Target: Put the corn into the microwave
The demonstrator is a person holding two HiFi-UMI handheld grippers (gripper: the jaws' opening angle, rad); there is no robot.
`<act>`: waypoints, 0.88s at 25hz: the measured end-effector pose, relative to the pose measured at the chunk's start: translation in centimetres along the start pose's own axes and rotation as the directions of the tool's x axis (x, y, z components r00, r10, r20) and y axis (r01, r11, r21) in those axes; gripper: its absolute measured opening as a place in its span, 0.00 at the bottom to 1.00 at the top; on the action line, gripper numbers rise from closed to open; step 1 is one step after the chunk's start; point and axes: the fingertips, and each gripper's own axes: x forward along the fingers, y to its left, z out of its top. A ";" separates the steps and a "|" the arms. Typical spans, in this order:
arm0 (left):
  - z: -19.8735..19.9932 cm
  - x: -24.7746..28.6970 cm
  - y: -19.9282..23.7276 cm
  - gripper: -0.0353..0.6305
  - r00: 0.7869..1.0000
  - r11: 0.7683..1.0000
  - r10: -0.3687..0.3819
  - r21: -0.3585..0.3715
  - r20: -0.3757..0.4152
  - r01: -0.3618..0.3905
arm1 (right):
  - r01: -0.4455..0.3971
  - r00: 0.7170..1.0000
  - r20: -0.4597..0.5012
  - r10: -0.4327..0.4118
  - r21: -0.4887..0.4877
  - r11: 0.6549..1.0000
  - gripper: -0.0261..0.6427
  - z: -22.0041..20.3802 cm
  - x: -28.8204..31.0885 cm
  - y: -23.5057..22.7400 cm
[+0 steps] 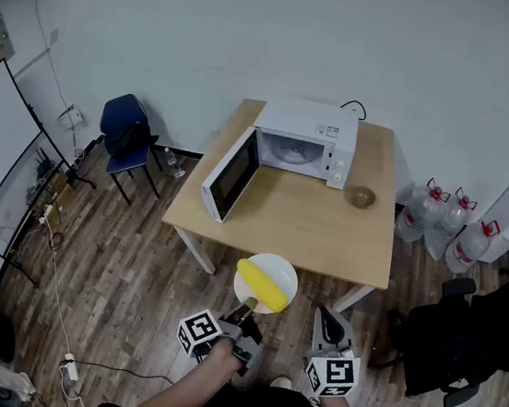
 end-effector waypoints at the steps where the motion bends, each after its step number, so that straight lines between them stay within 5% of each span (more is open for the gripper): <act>1: -0.1 0.0 0.0 0.08 1.000 1.000 -0.001 0.002 0.002 0.001 | 0.000 1.000 -0.001 0.000 -0.005 1.000 0.13 -0.1 0.0 -0.2; 12: -1.2 1.2 0.4 0.08 1.000 1.000 -0.013 -0.001 0.020 0.013 | 0.017 0.999 0.029 -0.015 -0.047 0.999 0.13 0.8 -0.4 -3.0; 22: 0.5 5.0 0.7 0.08 1.000 1.000 0.003 0.005 -0.008 -0.003 | 0.046 0.999 -0.016 -0.046 0.027 0.999 0.13 -0.8 2.7 -5.8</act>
